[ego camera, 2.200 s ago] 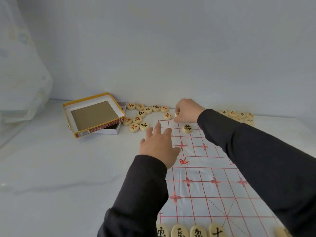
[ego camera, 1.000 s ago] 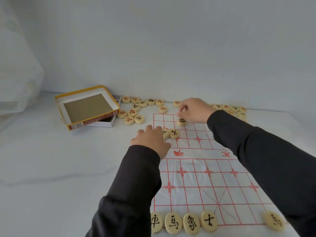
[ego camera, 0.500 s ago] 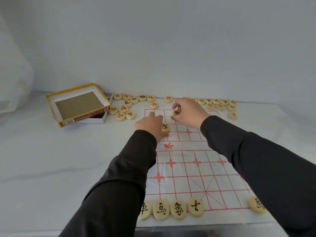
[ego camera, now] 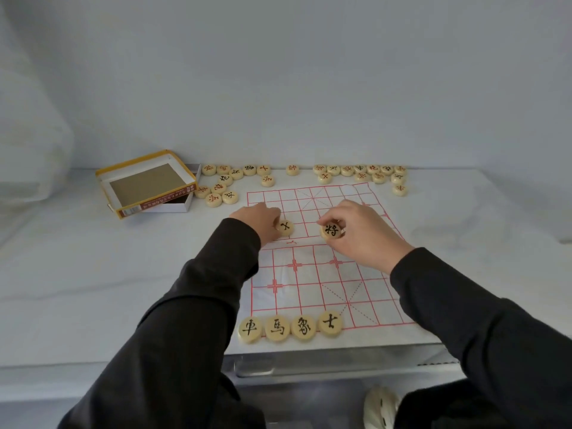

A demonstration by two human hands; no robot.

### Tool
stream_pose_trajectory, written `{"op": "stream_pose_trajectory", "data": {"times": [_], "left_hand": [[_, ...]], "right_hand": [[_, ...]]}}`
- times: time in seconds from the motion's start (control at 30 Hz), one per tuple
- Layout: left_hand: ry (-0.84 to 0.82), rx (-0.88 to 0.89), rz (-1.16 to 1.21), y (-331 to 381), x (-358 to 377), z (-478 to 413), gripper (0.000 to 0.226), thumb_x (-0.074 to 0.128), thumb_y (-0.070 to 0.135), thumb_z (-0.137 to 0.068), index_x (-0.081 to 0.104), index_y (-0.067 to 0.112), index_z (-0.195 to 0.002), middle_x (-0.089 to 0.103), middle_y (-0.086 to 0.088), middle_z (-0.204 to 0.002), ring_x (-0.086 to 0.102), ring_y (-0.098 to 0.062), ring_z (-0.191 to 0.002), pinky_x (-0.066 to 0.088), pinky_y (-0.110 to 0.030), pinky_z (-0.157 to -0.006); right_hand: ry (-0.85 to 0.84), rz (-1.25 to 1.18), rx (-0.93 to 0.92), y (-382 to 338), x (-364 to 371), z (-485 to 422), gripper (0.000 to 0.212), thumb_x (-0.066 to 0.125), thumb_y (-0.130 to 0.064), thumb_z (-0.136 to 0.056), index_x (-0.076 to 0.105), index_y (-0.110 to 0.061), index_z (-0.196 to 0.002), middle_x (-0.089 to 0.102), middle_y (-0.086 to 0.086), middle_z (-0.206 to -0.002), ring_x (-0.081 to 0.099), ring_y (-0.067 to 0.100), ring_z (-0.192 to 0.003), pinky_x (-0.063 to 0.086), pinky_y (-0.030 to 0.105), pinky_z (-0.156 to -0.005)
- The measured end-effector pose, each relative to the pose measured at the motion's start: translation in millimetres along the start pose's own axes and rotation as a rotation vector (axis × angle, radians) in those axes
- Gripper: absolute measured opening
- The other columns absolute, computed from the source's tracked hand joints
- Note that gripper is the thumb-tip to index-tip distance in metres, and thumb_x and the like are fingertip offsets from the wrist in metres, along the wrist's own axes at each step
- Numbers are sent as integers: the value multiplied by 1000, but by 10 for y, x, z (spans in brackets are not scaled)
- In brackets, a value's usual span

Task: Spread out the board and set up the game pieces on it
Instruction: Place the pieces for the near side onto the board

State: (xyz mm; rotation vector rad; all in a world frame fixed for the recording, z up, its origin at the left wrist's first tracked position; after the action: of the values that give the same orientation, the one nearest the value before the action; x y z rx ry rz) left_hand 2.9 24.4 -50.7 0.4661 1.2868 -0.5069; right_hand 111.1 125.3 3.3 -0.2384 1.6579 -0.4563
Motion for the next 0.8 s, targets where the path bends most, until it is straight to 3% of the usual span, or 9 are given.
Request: {"op": "stream_pose_trajectory", "data": {"times": [0.17,0.3,0.57,0.67,0.8], "left_hand": [[-34,-39,44,-102,75,230,48,54,31,-92,40,20,-136,49,-8,-130,53,-24,-110,43,-31,-93],[31,-54,39,-116,70,372,60,55,35,-91,29,22,-144,42,-7,-140,47,-25,-120,42,-35,-98],[58,-121,144,-86,174,313,58,36,47,-96,21,23,-147,37,-7,-146,35,-26,-133,31,-44,-110],[90,-108,150,-121,97,147,59,34,48,-96,20,22,-147,38,-8,-146,36,-26,-133,32,-45,-109],[95,-62,169,-177,-28,-179,59,37,41,-97,18,19,-148,23,-5,-154,23,-26,-140,23,-43,-114]], "right_hand": [[-7,13,61,92,-16,336,33,67,-16,-85,62,-19,-117,58,-2,-118,56,14,-107,45,23,-92],[-47,58,89,190,42,522,34,64,-18,-88,59,-21,-121,57,-2,-119,57,15,-106,43,21,-88],[-201,153,84,284,332,563,34,57,-23,-91,54,-22,-125,53,-4,-126,51,12,-112,41,24,-96],[-283,173,92,280,270,423,48,63,-31,-87,49,-23,-131,50,-4,-132,48,13,-118,40,28,-101],[-221,282,95,337,-32,-182,55,53,-42,-91,41,-17,-139,43,5,-141,41,22,-129,37,37,-107]]}}
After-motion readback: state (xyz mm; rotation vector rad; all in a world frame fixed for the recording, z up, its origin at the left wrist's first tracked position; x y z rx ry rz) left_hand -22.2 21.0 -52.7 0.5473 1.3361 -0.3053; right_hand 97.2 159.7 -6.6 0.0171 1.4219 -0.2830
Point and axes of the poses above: each hand's wrist, its own z-axis away from the middle knuckle, its own x-axis out of the palm, y = z × x, the point moved 10 cm from there along -z, towards the middle knuckle
